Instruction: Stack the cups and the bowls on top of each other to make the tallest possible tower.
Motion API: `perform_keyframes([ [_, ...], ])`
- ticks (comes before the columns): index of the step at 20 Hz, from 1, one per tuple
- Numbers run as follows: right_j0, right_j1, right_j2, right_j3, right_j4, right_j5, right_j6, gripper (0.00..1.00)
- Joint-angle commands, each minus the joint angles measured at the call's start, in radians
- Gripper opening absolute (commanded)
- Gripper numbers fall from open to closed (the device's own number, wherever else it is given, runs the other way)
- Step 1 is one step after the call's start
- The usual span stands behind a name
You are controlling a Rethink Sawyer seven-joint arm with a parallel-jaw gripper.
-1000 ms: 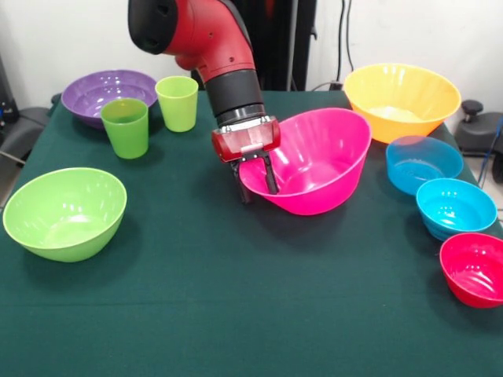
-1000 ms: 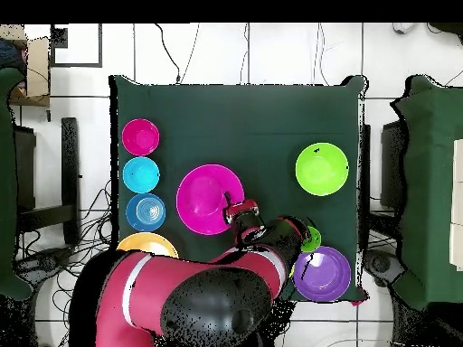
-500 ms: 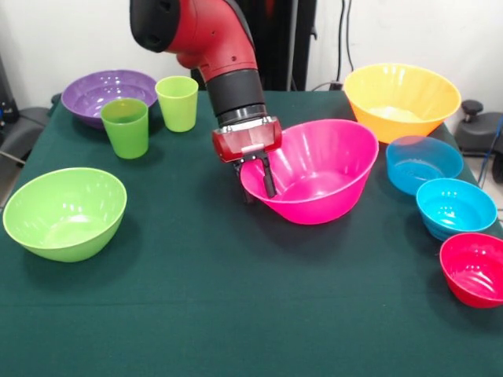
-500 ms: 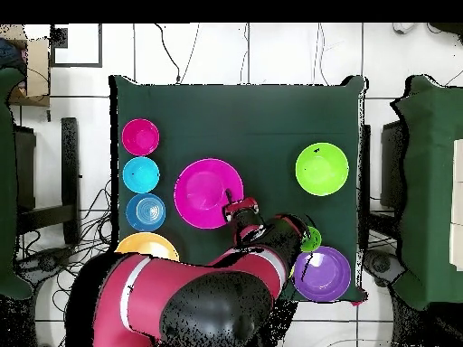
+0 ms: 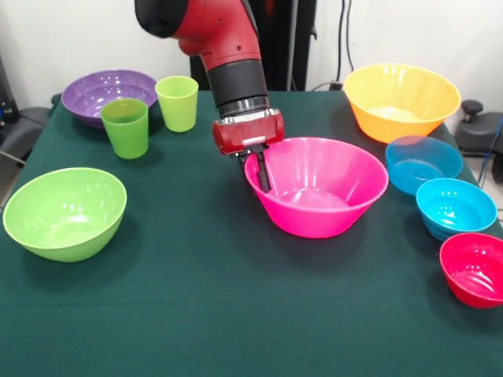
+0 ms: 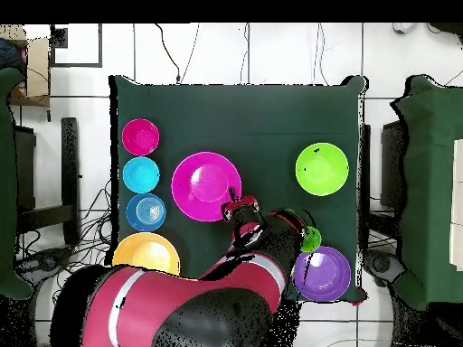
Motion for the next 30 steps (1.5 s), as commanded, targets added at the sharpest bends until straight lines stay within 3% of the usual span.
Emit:
perform_keyframes([
  [1, -0.006, -0.098, 0.195, 0.061, -0.147, 0.338, 0.282, 0.0],
  [6, -0.02, -0.139, 0.227, 0.085, -0.186, 0.382, 0.298, 0.0],
  [11, -0.031, -0.181, 0.221, 0.121, -0.175, 0.412, 0.277, 0.0],
  [14, 0.007, -0.219, 0.135, 0.158, -0.085, 0.403, 0.204, 0.0],
  [17, 0.013, -0.259, 0.113, 0.178, -0.083, 0.417, 0.19, 0.0],
  [21, 0.052, -0.292, 0.014, 0.185, -0.014, 0.392, 0.125, 0.0],
  [27, 0.094, -0.435, -0.04, 0.196, -0.088, 0.416, 0.139, 0.0],
  [30, 0.14, -0.48, -0.122, 0.192, -0.04, 0.383, 0.075, 0.0],
])
